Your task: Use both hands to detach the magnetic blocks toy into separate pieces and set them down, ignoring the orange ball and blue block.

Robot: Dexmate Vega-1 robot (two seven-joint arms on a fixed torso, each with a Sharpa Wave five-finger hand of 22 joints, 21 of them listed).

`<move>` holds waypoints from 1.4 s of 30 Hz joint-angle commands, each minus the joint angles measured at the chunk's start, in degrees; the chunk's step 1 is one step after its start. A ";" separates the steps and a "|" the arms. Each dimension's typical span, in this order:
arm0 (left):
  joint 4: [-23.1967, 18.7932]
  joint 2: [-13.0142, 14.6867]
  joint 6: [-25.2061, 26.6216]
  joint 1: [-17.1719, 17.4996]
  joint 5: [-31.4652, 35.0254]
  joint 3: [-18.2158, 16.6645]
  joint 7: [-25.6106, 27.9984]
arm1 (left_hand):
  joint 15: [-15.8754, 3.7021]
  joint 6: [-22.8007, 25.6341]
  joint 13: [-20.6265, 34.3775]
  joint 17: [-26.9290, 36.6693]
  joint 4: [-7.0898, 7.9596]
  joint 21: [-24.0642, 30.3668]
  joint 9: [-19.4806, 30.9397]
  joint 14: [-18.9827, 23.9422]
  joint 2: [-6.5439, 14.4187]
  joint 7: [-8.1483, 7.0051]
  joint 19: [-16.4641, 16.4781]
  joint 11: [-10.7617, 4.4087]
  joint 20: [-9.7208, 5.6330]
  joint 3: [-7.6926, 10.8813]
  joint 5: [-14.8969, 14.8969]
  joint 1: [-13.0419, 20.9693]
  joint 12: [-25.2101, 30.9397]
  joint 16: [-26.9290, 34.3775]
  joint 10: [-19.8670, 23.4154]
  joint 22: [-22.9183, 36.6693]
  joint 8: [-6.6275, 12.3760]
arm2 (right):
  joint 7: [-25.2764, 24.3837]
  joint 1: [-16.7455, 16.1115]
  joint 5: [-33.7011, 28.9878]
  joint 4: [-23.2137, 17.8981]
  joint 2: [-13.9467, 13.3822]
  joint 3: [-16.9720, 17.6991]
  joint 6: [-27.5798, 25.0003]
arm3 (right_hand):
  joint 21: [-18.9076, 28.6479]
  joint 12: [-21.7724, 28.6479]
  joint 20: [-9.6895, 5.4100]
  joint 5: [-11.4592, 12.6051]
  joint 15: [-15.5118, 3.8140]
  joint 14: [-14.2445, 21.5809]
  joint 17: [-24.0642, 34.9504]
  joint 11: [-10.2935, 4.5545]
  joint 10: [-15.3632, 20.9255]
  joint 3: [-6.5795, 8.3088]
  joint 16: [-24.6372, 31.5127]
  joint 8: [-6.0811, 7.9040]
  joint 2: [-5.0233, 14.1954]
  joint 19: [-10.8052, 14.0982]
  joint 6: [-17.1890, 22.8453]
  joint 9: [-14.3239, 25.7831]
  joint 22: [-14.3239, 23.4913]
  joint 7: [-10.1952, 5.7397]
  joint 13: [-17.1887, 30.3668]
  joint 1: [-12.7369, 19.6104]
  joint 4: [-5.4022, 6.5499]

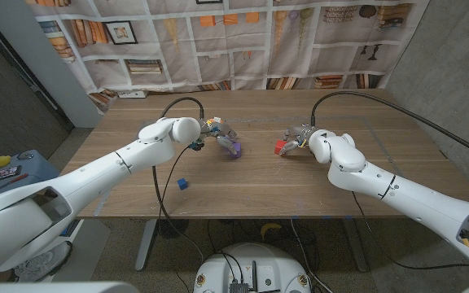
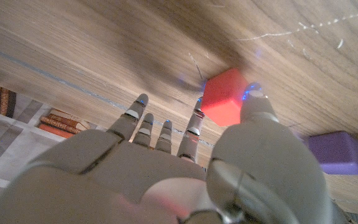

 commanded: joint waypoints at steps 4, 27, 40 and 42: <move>0.64 -0.47 0.04 -0.95 0.43 0.68 -1.59 | 0.22 -3.04 0.21 0.14 -0.05 -0.13 -0.07 -0.91 -1.67 0.37 -0.61 0.19 -0.07 -1.20 0.29 -0.30 0.04 0.12 -1.26 0.17 -0.32 | 0.39 0.36 1.09 0.07 -0.22 0.05 -0.23 | -0.22 -0.23 0.65 -0.45 1.06 -1.07 -0.01 0.39 -2.27 -0.75 -0.63 -2.09 -0.65 -0.79 -4.07 -0.11 0.21 0.65 0.22 -1.94 0.35; -0.80 0.33 -0.78 -2.20 0.69 0.74 -5.11 | 1.77 -11.91 0.22 0.22 0.10 -0.61 -0.81 -5.79 -4.99 2.19 -5.44 2.61 0.47 -3.56 -0.26 -0.32 0.05 -0.09 -5.66 0.15 -0.55 | 3.05 1.53 4.96 -0.43 -1.26 0.41 0.45 | -0.82 -0.41 2.54 0.12 3.54 -5.48 0.22 2.32 -10.01 -2.95 -2.39 -7.45 -2.36 -5.67 -13.91 -0.14 0.22 1.75 0.32 -8.62 1.61; -2.57 1.59 -1.21 -0.45 -1.59 -1.78 -3.60 | 3.22 -14.66 0.18 0.26 0.96 -0.58 -1.22 -10.36 -5.30 3.72 -8.66 4.92 0.48 -4.64 -0.32 -2.76 -0.15 -0.17 -9.25 0.15 -0.70 | -3.18 -2.20 15.14 -1.17 -3.89 6.16 6.71 | -0.79 -0.06 3.53 1.18 4.82 -8.85 0.48 4.23 -15.47 -4.74 -2.99 -12.43 -2.60 -9.89 -24.41 0.48 0.19 2.79 0.44 -14.45 3.15; -3.04 1.75 -0.87 -0.06 -2.07 -2.21 -3.35 | 3.22 -16.82 0.17 0.26 1.13 -0.46 -1.31 -10.96 -5.12 3.87 -9.03 5.23 0.55 -4.75 -0.35 -3.34 -0.20 -0.10 -10.20 0.15 -1.12 | -4.31 -2.94 16.83 -1.34 -4.21 7.12 7.35 | -0.76 0.02 3.55 1.18 4.79 -8.98 0.50 4.23 -15.48 -4.78 -2.99 -12.62 -2.50 -9.99 -24.82 0.51 0.20 3.05 0.44 -14.74 3.26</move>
